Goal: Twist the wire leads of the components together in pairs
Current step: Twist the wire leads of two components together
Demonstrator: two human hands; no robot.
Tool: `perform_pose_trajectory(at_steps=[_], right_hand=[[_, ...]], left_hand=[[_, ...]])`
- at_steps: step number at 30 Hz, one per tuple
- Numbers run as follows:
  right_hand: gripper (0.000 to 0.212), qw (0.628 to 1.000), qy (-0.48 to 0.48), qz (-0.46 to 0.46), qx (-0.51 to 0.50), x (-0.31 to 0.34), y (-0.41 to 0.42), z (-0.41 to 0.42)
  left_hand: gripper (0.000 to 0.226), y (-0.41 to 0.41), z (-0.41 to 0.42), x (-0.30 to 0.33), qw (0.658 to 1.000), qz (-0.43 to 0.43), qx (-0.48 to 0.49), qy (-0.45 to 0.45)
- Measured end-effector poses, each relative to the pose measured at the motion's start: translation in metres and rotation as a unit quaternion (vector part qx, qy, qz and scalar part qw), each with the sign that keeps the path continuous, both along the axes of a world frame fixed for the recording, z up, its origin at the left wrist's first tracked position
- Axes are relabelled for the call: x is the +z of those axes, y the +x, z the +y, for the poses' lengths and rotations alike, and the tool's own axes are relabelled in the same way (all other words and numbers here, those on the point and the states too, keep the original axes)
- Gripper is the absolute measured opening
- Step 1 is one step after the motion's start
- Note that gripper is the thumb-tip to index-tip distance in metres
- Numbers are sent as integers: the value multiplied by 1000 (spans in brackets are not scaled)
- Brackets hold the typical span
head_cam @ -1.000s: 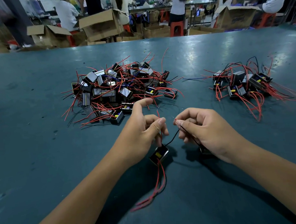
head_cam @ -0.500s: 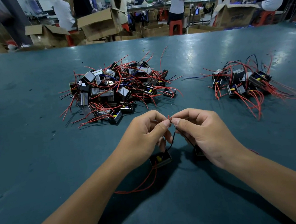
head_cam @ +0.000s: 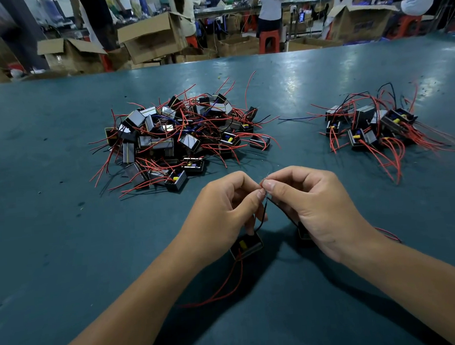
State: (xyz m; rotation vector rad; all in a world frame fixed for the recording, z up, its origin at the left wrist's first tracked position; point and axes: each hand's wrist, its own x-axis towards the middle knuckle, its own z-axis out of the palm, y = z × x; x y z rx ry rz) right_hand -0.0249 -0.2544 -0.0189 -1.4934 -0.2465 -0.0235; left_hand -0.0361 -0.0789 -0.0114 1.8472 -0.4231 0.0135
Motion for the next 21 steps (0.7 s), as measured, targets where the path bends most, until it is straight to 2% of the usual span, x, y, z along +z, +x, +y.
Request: perform_pose_trajectory(at_steps=[5, 7, 10, 12, 17, 21], right_hand=[[5, 999, -20, -25, -10, 2, 0, 0], [8, 998, -41, -47, -12, 4, 0, 0], [10, 994, -76, -72, 10, 9, -2, -1], [9, 991, -101, -83, 31, 13, -2, -2], [7, 982, -149, -102, 56, 15, -3, -6], [5, 983, -133, -96, 77, 15, -3, -7]], left_hand=[[9, -1, 2, 3, 999, -22, 8, 31], [5, 0, 6, 5, 994, -86, 40, 63], [16, 3, 11, 13, 963, -216, 66, 145], [9, 2, 12, 17, 950, -249, 62, 176], [6, 0, 13, 19, 962, -205, 42, 174], [8, -3, 10, 19, 974, -166, 35, 149]])
